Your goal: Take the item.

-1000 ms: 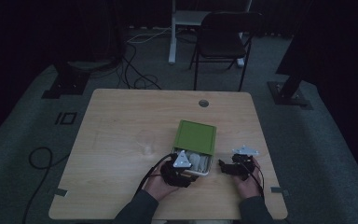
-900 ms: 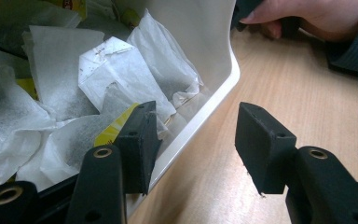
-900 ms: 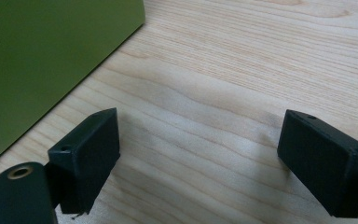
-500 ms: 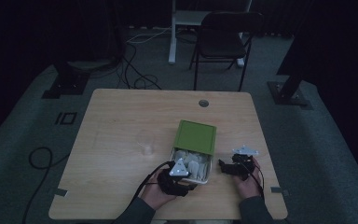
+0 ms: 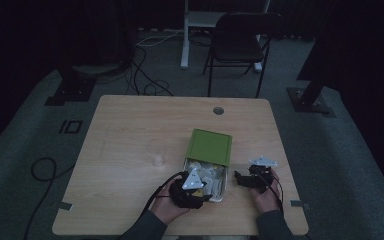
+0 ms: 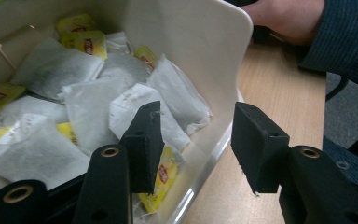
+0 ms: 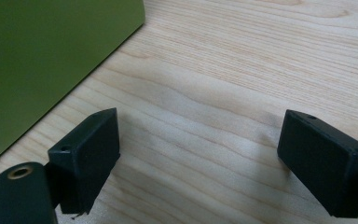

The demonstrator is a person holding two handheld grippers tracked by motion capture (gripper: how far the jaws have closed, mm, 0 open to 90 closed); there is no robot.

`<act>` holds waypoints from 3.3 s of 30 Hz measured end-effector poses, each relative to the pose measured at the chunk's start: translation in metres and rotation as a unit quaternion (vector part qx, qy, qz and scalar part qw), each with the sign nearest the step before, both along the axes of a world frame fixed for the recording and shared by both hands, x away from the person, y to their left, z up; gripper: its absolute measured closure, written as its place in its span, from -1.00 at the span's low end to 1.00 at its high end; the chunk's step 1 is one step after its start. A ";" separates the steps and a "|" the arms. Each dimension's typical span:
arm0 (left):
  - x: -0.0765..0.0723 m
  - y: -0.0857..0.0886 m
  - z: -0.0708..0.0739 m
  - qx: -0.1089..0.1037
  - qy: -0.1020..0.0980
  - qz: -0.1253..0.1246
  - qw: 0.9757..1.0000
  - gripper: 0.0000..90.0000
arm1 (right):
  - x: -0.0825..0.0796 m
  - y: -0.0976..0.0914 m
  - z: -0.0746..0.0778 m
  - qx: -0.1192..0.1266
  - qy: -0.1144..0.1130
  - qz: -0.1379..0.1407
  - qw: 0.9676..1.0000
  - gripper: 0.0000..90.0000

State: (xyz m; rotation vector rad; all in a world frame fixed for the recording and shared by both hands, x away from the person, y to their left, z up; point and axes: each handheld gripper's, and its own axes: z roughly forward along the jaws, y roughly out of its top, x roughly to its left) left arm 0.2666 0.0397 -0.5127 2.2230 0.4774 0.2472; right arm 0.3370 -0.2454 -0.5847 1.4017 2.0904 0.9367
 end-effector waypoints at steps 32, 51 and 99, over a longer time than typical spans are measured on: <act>-0.003 -0.001 -0.012 0.045 -0.035 0.043 0.997 0.57 | 0.000 0.000 0.000 0.000 0.000 0.000 1.000 -0.72; -0.005 0.003 -0.001 0.034 -0.036 0.027 0.998 1.00 | 0.000 0.000 0.000 0.000 0.000 0.000 1.000 -0.72; -0.029 0.046 0.021 0.021 -0.010 0.051 0.998 1.00 | 0.000 0.000 0.000 0.000 0.000 0.000 1.000 -0.72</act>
